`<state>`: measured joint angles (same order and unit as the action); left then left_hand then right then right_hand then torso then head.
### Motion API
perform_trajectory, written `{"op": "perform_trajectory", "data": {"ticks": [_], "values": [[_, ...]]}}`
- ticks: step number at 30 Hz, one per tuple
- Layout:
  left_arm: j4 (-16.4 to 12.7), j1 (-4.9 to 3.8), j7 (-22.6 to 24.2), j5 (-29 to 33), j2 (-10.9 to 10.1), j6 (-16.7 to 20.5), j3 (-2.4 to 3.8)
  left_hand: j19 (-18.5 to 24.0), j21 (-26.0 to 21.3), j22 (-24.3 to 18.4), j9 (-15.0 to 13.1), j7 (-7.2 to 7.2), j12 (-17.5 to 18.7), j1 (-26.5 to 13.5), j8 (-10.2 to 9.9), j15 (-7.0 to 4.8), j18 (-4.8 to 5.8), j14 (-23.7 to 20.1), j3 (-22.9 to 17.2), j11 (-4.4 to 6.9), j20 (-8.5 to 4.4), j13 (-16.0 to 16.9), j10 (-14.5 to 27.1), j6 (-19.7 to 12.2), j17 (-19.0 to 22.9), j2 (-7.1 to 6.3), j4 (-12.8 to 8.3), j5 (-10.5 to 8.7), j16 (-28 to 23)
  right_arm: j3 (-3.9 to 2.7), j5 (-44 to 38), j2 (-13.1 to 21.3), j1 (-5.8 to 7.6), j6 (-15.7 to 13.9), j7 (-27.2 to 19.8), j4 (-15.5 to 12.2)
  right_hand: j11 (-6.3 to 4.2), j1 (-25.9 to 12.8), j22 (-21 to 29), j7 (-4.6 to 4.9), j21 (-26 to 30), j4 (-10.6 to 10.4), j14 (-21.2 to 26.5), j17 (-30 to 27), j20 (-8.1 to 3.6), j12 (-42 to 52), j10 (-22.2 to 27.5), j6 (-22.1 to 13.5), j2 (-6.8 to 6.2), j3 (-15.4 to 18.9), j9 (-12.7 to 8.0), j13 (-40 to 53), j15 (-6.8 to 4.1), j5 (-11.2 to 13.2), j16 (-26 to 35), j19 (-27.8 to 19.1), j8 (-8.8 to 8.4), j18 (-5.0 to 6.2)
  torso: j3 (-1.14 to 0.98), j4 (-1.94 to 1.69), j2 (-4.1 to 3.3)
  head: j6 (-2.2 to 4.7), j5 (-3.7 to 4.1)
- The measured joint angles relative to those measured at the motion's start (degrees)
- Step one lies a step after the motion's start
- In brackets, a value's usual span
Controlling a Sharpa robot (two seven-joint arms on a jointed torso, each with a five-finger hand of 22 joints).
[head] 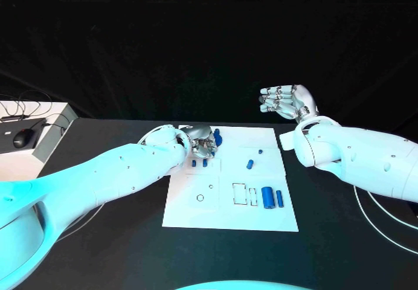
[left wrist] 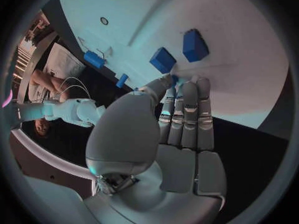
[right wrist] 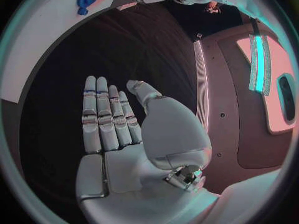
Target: Assemble the parts on the task board
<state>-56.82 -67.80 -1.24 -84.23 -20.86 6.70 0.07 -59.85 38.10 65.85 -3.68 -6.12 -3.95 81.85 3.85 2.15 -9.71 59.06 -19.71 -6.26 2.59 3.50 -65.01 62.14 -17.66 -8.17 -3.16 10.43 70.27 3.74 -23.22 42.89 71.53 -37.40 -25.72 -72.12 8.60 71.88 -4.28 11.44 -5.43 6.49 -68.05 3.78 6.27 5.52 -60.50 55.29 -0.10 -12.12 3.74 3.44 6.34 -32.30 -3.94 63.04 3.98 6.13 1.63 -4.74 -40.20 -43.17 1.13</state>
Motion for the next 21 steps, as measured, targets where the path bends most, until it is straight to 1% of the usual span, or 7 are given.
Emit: {"op": "perform_trajectory", "data": {"ticks": [2,4,6,14,16,19,21], "values": [[-0.02,0.0,-0.02,0.09,0.0,-0.07,0.0,0.0,0.0,0.22,0.0,0.0,0.0,-0.04,0.0,0.0,0.0,0.0,-0.26,0.0,0.0,0.0,0.0,0.0,0.0,0.04,-0.26,0.0,0.46,0.0,-0.01,-0.03,0.0,0.03,0.0,-0.01,0.0,0.0,0.0,0.01,0.0,0.01,0.0,0.0,0.0,0.0,0.0,0.01,0.0,-0.01,0.0,0.0,0.0,0.0,0.0,0.0,0.0,0.0,0.0,0.02,0.0,0.01,0.04],[-0.03,-0.01,-0.02,0.17,0.0,-0.12,0.0,0.0,0.24,0.51,0.0,-0.42,0.0,-0.18,0.0,0.0,0.01,0.0,-0.62,0.02,0.0,0.0,-0.02,0.42,0.0,0.18,-0.16,0.0,0.67,0.0,-0.03,-0.04,0.0,0.08,0.0,-0.02,0.0,-0.01,0.0,0.2,0.0,0.12,0.0,0.0,0.0,0.0,0.0,0.21,-0.01,-0.2,0.0,0.0,0.0,0.0,0.0,0.0,0.0,0.0,-0.02,0.04,0.0,0.01,0.1],[-0.03,-0.02,-0.03,0.27,0.0,-0.15,0.0,0.0,0.28,0.77,0.0,-0.44,0.0,-0.23,0.0,0.0,0.01,0.0,-0.8,0.32,0.0,-0.01,-0.32,0.44,0.0,0.23,-0.33,0.0,0.95,0.0,-0.05,-0.04,0.0,0.13,0.0,-0.02,0.0,-0.24,0.0,0.2,0.0,0.0,0.0,0.0,0.0,0.0,0.0,0.21,-0.24,-0.31,0.0,0.0,0.0,0.0,0.0,0.0,0.0,0.0,-0.03,0.04,-0.01,0.0,0.13],[0.0,-0.02,-0.03,0.62,0.04,-0.22,0.0,-0.01,1.4,2.13,0.0,-0.94,0.01,-0.23,0.0,-0.23,0.02,0.24,-2.22,0.51,0.0,-0.01,-1.19,0.95,0.05,0.23,-0.96,0.0,1.78,0.0,-0.09,-0.1,-0.01,0.35,0.0,-0.01,0.0,-0.23,0.0,0.2,0.0,0.0,0.0,0.0,0.0,0.0,0.0,0.21,-0.23,-0.31,0.01,0.0,0.0,0.0,0.0,0.0,0.0,0.0,-0.01,-0.01,-0.01,0.04,0.17],[0.02,-0.02,-0.07,0.68,0.05,-0.24,0.0,-0.04,1.78,2.46,-0.01,-1.1,0.01,-0.11,0.0,-0.52,0.02,0.53,-2.31,0.75,-0.03,-0.02,-2.21,1.17,0.01,0.8,-1.05,0.0,2.23,0.0,-0.1,-0.12,-0.01,0.39,0.01,-0.01,0.0,-0.23,0.0,0.2,0.0,0.0,0.0,0.0,0.0,0.0,0.0,0.21,-0.23,-0.31,0.01,0.0,0.0,0.0,0.0,0.0,0.0,0.0,0.0,-0.03,-0.01,0.04,0.17],[0.03,-0.01,-0.12,0.74,0.05,-0.26,-0.01,-0.44,2.3,2.93,0.0,-1.02,0.01,0.23,0.0,-0.93,0.02,0.94,-2.78,1.15,-0.43,-0.01,-3.45,2.22,-0.23,1.14,-1.51,0.0,2.75,0.0,-0.11,-0.14,-0.01,0.46,0.03,0.0,0.0,-0.23,0.0,0.2,0.0,0.0,0.0,0.0,0.0,0.0,0.0,0.21,-0.23,-0.31,0.01,0.0,0.0,0.0,0.0,0.0,0.0,0.0,-0.01,-0.03,0.0,0.04,0.17],[0.04,-0.01,-0.16,0.78,0.05,-0.27,-0.02,-0.77,3.01,3.42,0.02,-1.12,0.0,0.7,0.0,-1.49,0.03,1.51,-3.08,1.6,-0.76,0.03,-5.04,2.83,-0.57,1.61,-1.81,0.0,3.4,0.0,-0.12,-0.14,-0.01,0.5,0.04,0.0,0.0,-0.23,0.0,0.2,0.0,0.16,0.0,0.0,0.0,0.0,0.0,0.21,-0.23,-0.47,0.01,0.01,0.0,0.0,0.0,0.0,0.0,0.0,0.0,-0.03,0.0,0.03,0.17]]}}
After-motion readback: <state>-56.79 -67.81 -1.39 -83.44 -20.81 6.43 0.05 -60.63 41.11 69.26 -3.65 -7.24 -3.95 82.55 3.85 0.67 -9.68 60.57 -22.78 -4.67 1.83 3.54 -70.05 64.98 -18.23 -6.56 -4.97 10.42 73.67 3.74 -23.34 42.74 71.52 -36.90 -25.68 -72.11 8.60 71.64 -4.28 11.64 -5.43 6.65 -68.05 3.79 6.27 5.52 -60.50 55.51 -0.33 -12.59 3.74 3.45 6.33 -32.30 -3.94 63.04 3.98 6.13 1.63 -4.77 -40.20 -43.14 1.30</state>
